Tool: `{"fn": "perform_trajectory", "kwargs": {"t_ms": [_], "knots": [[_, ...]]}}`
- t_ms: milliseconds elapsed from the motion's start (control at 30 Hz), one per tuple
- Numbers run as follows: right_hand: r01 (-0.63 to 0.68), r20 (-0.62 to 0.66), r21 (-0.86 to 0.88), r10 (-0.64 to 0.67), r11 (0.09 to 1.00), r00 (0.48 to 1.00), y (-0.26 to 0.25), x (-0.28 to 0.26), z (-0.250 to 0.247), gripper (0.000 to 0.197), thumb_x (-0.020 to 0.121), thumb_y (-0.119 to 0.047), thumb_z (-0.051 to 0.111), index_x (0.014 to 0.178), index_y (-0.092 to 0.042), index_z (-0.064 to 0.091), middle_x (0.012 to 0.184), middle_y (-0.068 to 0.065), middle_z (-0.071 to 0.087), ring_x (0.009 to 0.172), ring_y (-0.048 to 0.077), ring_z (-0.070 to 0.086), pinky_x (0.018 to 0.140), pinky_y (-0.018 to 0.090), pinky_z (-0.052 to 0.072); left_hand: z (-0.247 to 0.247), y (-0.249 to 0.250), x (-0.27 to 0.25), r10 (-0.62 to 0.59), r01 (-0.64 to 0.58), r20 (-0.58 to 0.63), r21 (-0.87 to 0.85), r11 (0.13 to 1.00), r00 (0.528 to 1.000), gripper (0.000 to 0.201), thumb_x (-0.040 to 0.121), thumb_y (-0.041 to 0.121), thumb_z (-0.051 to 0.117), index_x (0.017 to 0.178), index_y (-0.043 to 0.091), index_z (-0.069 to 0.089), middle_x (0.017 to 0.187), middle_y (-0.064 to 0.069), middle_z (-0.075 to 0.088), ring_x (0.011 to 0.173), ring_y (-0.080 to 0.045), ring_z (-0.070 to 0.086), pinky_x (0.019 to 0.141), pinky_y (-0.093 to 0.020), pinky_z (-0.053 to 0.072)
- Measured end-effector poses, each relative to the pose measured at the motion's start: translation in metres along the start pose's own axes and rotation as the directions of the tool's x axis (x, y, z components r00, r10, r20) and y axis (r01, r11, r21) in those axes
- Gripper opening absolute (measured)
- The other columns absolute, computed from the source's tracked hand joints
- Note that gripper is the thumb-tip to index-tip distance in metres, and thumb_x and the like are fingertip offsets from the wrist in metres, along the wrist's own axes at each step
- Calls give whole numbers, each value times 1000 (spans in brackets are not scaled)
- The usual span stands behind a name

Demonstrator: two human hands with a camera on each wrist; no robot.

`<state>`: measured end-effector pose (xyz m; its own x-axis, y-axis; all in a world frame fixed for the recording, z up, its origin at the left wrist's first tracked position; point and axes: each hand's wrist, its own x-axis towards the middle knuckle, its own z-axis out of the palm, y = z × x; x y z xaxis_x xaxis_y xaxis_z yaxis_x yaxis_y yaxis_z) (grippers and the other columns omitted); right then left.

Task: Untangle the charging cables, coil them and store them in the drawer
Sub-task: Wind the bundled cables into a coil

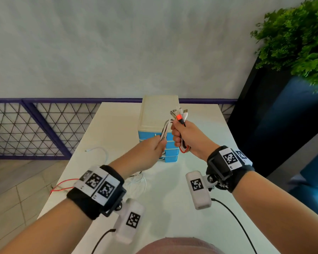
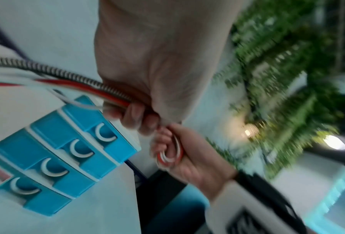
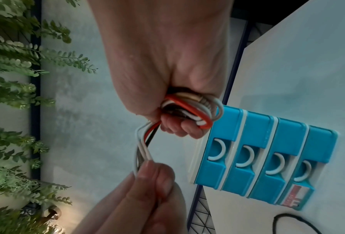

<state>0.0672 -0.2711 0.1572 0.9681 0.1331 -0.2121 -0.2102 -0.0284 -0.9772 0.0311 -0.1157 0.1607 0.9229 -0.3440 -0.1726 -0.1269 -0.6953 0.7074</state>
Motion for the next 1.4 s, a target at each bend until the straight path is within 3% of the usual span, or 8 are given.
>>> {"fn": "perform_trajectory", "kwargs": {"t_ms": [300, 467, 567, 700, 867, 967, 1167, 1400], "knots": [[-201, 33, 460, 210, 865, 977, -5, -3, 7, 41, 97, -49, 45, 79, -15, 57, 62, 1, 52, 50, 13, 49, 50, 24, 41, 20, 29, -3, 104, 9, -159, 586, 810, 982, 6, 96, 14, 40, 99, 16, 36, 64, 4, 34, 69, -26, 50, 60, -33, 34], [-229, 106, 336, 205, 914, 973, -1, -3, 5, 54, 73, -75, 54, 74, -21, 53, 65, -4, 49, 56, 13, 48, 48, 22, 42, 22, 42, -3, 136, 0, -152, 665, 746, 979, 32, 93, 9, 44, 125, 7, 39, 83, -3, 53, 79, -28, 58, 62, -35, 37], [-204, 155, 163, 180, 965, 971, 4, -4, 7, 48, 67, -55, 77, 84, -18, 53, 77, 9, 51, 67, 20, 54, 59, 28, 45, 21, 49, -4, 88, 12, -118, 662, 749, 989, 28, 96, 9, 39, 122, 4, 46, 111, -12, 61, 102, -31, 61, 75, -36, 45], [-222, 179, 127, 198, 967, 964, 13, -2, 8, 27, 77, -27, 73, 93, -11, 57, 98, 18, 52, 88, 29, 54, 76, 38, 44, 25, 49, -13, 129, -43, -43, 800, 598, 991, 22, 93, 10, 42, 108, 7, 59, 105, -10, 65, 96, -28, 62, 68, -34, 38], [-237, 94, 182, 222, 954, 970, 13, 1, 9, 29, 95, -41, 55, 79, -16, 55, 66, 2, 53, 52, 11, 54, 49, 22, 45, 28, 49, -6, 65, 12, -83, 705, 709, 994, 30, 96, 4, 39, 125, 0, 45, 116, -14, 59, 105, -30, 60, 70, -32, 37], [-231, 87, 235, 217, 944, 972, 8, 4, 10, 36, 93, -47, 54, 73, -18, 54, 67, -1, 51, 56, 13, 48, 56, 26, 39, 23, 53, -9, 84, -5, -96, 632, 775, 992, 27, 97, 10, 39, 121, 1, 46, 96, -12, 59, 92, -29, 63, 64, -33, 37], [-251, 119, 482, 221, 840, 968, 4, 7, 9, 37, 96, -45, 50, 75, -14, 49, 63, -1, 47, 55, 11, 48, 60, 22, 42, 23, 37, 1, -83, 92, 126, -64, 994, 988, 40, 101, 34, 28, 82, 8, 53, 54, -2, 64, 52, -17, 64, 64, -26, 47], [-295, 217, 723, 200, 625, 956, 8, 7, 7, 43, 97, -45, 48, 70, -11, 47, 70, 5, 49, 61, 18, 56, 64, 29, 51, 24, 21, 0, -24, 53, 323, -81, 995, 946, 43, 104, 31, 26, 109, 0, 56, 105, -14, 70, 68, -8, 59, 74, -25, 43]]}}
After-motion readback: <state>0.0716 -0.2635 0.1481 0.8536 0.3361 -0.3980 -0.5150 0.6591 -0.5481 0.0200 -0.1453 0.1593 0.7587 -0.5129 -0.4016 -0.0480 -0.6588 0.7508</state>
